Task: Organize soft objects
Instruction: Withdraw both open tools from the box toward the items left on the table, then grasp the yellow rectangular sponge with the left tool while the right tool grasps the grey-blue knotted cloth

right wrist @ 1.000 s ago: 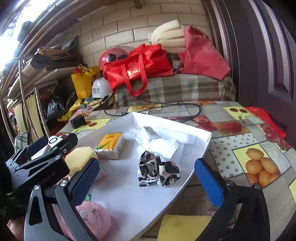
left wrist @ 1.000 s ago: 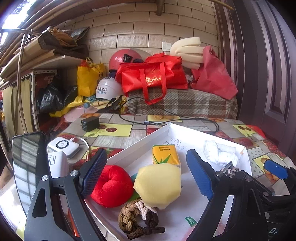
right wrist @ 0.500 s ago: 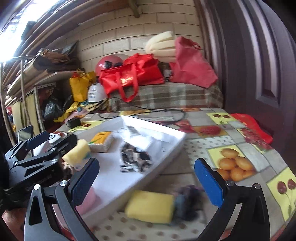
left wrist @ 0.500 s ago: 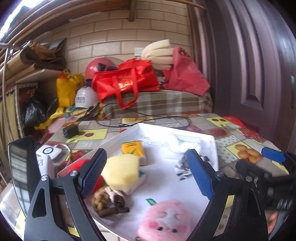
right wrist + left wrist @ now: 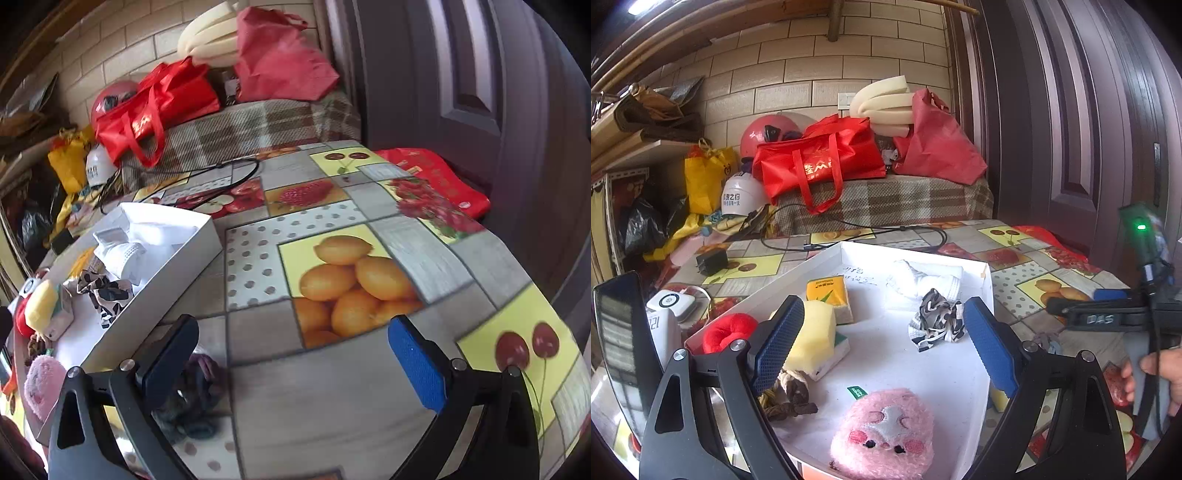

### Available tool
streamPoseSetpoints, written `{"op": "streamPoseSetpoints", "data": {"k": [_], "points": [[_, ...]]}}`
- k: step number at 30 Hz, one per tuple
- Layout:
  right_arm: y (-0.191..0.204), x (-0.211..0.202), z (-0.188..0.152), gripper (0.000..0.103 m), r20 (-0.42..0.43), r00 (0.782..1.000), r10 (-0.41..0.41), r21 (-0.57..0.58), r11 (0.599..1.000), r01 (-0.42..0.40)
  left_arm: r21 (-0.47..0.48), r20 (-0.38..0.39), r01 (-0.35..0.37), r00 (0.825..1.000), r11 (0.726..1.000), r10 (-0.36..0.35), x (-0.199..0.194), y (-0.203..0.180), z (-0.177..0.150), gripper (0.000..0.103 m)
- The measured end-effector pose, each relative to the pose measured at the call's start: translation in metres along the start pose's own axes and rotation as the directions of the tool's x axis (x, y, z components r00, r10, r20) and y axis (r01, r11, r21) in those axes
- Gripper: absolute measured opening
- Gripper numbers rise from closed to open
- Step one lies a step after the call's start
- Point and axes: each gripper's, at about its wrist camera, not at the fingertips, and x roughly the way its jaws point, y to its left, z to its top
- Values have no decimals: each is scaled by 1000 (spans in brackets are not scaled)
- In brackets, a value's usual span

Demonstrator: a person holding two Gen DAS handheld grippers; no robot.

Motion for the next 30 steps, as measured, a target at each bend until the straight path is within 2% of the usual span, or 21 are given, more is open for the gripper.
{"op": "streamPoseSetpoints", "data": {"k": [2,4,7,8,10,12,15,17,18,19,20,22,24,25,26,27,28,30], "points": [[16,11,3,103,-28,999,-18,-78,997,16,-18,-4,2,1000,1000,-2,1,4,0,89],[34,24,2,103,-85,996,4,-167,986,-18,-38,-9,4,1000,999,-4,2,8,0,89],[59,22,-9,102,-147,979,140,-303,936,-179,-44,-9,6,1000,999,-6,2,9,0,89],[66,17,-15,102,-162,969,188,-342,910,-234,-39,-9,6,1000,999,-6,1,8,0,89],[85,-3,-36,102,-196,940,279,-455,823,-340,-34,-7,11,1000,999,-11,1,9,0,89],[100,-29,-63,102,-232,915,329,-563,722,-402,-29,0,16,1000,999,-16,-1,8,0,89],[108,-62,-98,102,-306,871,385,-618,615,-490,-26,-5,37,999,999,-37,-2,7,-1,89],[105,-80,-113,102,-342,844,412,-611,586,-533,-28,-32,74,997,997,-75,-4,6,-2,89],[98,-88,-119,102,-357,833,422,-596,584,-551,-32,-67,114,991,993,-116,-4,6,-4,89],[92,-93,-122,101,-356,831,427,-584,593,-554,-35,-101,146,984,989,-149,-4,5,-6,89],[84,-97,-122,101,-338,836,432,-571,612,-547,-39,-163,197,966,980,-201,-4,4,-9,89],[60,-107,-113,101,-253,850,463,-504,686,-524,-35,-240,272,932,962,-272,-9,-1,-16,89],[30,-110,-98,102,-177,844,507,-375,758,-534,-1,-286,342,901,940,-328,-28,-5,-25,89],[17,-107,-93,102,-159,841,517,-314,781,-540,18,-303,376,885,926,-354,-39,-8,-28,89],[6,-102,-90,102,-158,839,520,-263,797,-544,27,-325,421,861,907,-390,-51,-10,-32,89],[2,-99,-91,102,-166,839,518,-237,805,-544,28,-349,468,832,883,-430,-59,-13,-36,89],[1,-96,-91,102,-179,836,518,-223,807,-548,27,-377,521,796,853,-474,-68,-18,-39,89],[11,-93,-92,102,-213,825,523,-236,792,-563,30,-438,626,709,779,-553,-87,-32,-51,89]]}}
